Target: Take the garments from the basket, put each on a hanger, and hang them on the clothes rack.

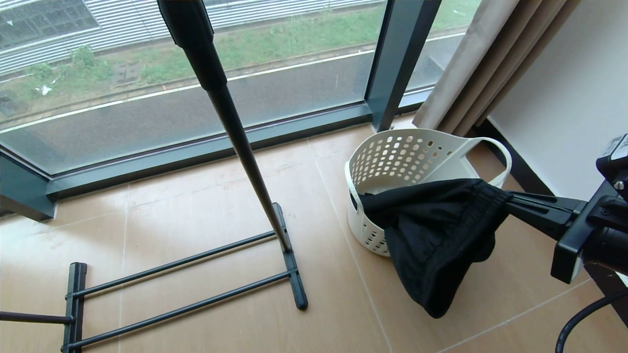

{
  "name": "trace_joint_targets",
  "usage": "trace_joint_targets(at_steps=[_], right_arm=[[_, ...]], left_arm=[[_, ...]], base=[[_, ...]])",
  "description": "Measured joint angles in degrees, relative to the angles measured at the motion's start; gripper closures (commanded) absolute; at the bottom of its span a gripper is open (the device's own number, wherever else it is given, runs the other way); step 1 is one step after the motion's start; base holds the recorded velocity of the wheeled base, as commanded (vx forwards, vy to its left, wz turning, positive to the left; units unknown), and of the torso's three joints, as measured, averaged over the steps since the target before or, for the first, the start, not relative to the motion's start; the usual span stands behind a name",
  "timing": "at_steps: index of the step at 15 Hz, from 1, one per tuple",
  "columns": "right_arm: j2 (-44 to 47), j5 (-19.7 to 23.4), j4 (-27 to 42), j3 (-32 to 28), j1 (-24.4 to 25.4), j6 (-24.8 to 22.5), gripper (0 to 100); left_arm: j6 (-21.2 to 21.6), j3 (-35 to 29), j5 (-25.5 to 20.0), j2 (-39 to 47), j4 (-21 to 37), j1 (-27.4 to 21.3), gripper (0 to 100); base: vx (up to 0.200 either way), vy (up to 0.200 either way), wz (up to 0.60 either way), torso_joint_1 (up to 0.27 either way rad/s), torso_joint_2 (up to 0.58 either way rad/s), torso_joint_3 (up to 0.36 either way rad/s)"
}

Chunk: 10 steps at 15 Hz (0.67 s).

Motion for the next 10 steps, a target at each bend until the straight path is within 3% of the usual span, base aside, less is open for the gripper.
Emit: trace_joint_targets(at_steps=[10], right_arm=[[0.13, -0.11, 0.04, 0.13, -0.06, 0.06, 100]], left_arm=[[-0.06, 0.0, 0.0, -0.15, 0.01, 0.11, 0]], base=[[0.0, 0.0, 0.0, -0.001, -0.01, 0.188]])
